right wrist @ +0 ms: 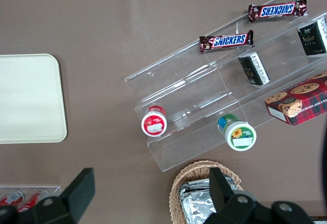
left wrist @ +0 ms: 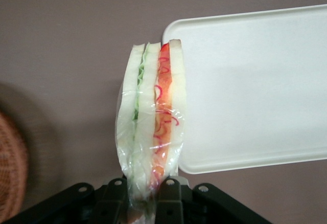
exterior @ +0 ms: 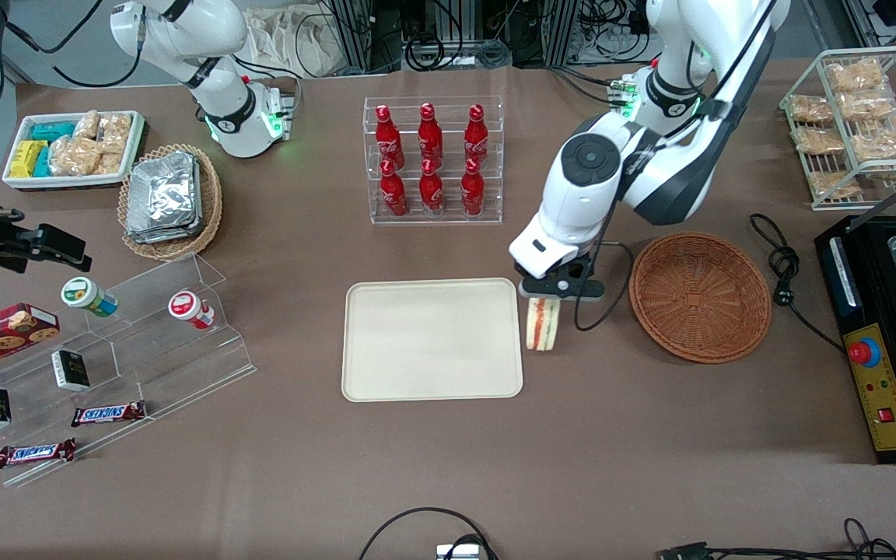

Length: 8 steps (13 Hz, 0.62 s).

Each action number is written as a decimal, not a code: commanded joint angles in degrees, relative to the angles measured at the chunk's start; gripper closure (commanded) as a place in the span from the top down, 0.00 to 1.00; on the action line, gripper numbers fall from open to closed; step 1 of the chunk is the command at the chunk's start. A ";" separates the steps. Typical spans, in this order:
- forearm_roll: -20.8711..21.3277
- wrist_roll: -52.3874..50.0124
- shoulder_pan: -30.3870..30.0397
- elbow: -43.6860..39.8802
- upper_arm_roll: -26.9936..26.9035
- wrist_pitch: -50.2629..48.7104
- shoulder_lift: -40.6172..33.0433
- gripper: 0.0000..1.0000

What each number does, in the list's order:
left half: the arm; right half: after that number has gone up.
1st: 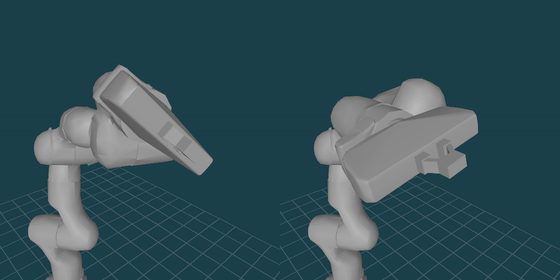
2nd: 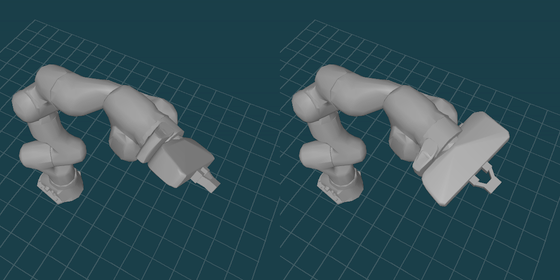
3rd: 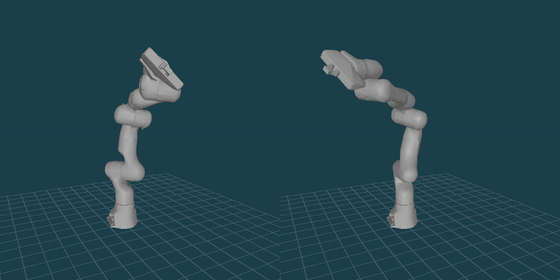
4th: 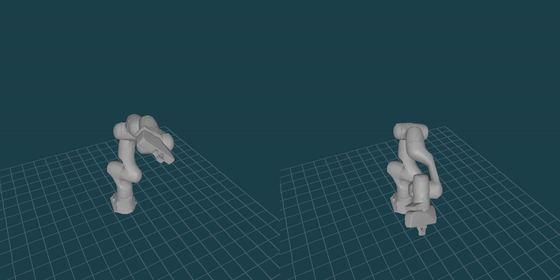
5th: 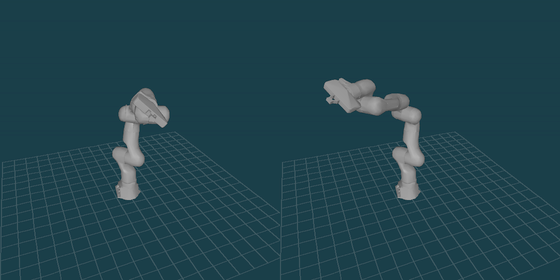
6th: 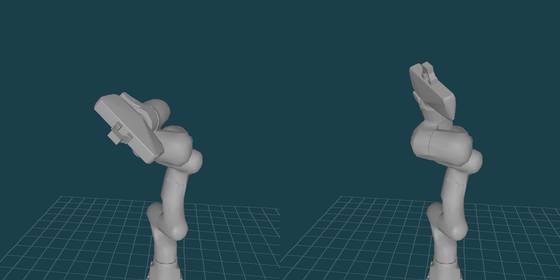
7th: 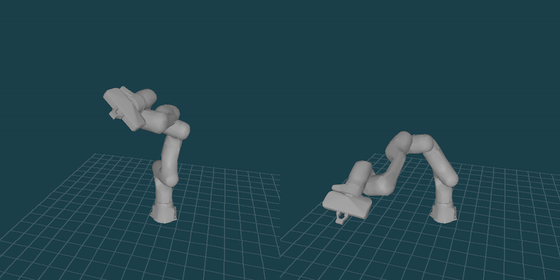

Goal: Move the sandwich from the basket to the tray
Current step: 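Carry the held sandwich over the cream tray with the left gripper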

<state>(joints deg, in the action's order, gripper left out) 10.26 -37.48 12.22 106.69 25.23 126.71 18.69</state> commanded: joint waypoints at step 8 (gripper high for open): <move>5.73 -9.71 7.38 -15.20 -0.62 -1.38 18.13 0.18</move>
<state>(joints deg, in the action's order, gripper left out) 14.57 -45.17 18.40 94.64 25.16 126.70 34.48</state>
